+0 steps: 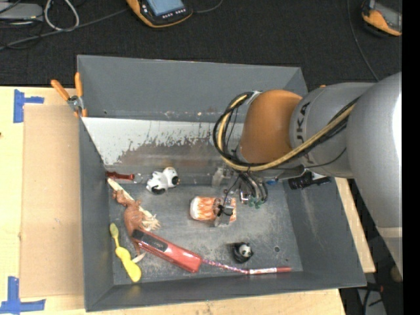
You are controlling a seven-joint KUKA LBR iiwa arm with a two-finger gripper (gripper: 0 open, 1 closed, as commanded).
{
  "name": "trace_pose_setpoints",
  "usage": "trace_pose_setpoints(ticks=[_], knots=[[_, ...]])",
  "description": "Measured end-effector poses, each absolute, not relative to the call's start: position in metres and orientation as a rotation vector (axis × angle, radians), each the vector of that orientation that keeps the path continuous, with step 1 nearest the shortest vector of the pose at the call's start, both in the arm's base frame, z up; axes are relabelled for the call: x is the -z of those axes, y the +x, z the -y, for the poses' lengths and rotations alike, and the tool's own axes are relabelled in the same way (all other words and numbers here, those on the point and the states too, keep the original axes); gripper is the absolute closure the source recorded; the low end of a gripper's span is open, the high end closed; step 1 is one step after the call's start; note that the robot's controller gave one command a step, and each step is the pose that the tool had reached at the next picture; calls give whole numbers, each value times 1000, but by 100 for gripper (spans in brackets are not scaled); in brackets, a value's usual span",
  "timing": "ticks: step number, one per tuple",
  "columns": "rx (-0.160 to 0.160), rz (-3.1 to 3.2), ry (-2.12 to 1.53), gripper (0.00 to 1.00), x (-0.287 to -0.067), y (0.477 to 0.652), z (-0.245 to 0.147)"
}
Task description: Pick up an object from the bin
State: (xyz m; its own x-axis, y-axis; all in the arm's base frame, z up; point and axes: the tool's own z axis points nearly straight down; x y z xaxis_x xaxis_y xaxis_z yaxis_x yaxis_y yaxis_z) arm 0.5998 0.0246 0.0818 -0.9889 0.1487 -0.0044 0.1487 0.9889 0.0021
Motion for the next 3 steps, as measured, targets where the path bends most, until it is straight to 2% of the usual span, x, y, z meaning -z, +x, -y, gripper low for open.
trace_pose_setpoints(ticks=[1, 2, 3], knots=[[-2, -3129, -283, 100, -71, 587, -24], [-2, -3129, -283, 100, -71, 587, -24], [-5, -3130, -337, 100, -124, 579, -17]])
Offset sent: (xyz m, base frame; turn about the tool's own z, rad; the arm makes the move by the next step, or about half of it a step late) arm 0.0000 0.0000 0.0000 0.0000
